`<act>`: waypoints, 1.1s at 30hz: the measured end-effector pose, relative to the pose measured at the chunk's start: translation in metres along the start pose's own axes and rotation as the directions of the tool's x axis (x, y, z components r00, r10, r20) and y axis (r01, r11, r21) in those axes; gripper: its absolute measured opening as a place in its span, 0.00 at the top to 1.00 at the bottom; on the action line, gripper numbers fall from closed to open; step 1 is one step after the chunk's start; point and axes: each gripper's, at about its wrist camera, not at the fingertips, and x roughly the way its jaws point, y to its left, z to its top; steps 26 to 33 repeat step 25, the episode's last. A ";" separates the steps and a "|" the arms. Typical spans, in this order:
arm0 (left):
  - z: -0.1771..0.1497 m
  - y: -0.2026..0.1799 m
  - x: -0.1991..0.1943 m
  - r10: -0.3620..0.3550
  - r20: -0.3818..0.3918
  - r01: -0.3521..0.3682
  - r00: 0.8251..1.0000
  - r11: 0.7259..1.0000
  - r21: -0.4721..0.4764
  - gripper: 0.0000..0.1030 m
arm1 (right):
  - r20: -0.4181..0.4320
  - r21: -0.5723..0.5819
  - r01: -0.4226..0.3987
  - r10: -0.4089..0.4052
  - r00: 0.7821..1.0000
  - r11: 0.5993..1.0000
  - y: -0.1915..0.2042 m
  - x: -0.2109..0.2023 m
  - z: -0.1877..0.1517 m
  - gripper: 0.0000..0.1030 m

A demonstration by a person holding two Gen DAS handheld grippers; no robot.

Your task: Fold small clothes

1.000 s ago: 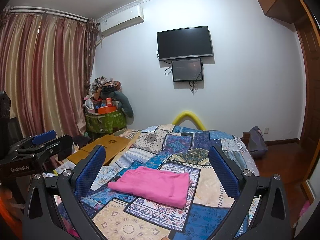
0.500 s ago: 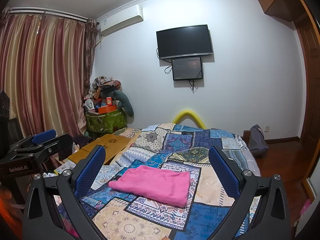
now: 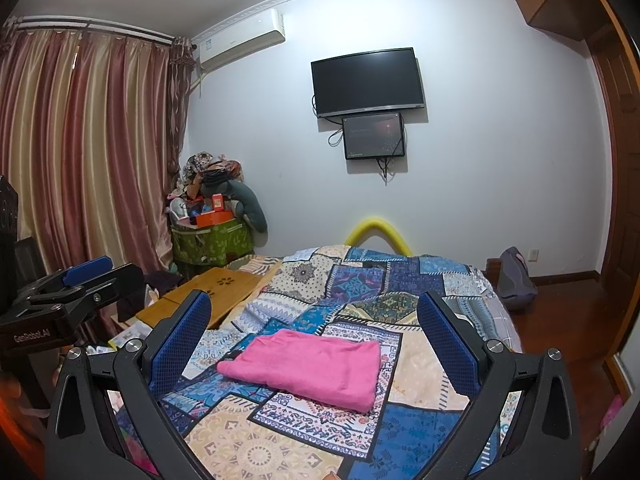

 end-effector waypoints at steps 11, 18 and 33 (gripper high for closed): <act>-0.002 -0.003 0.000 -0.026 -0.007 0.026 1.000 1.000 0.001 0.00 | 0.000 0.004 0.001 -0.001 1.000 1.000 0.001 0.000 -0.001 0.01; -0.003 -0.004 -0.001 -0.029 -0.012 0.029 0.999 1.000 -0.002 0.00 | -0.002 0.005 0.006 -0.006 1.000 1.000 0.002 0.000 -0.002 0.01; -0.003 -0.006 0.001 -0.032 -0.013 0.032 0.999 0.999 0.000 0.00 | -0.003 0.005 0.005 -0.005 1.000 1.000 0.002 0.000 -0.002 0.01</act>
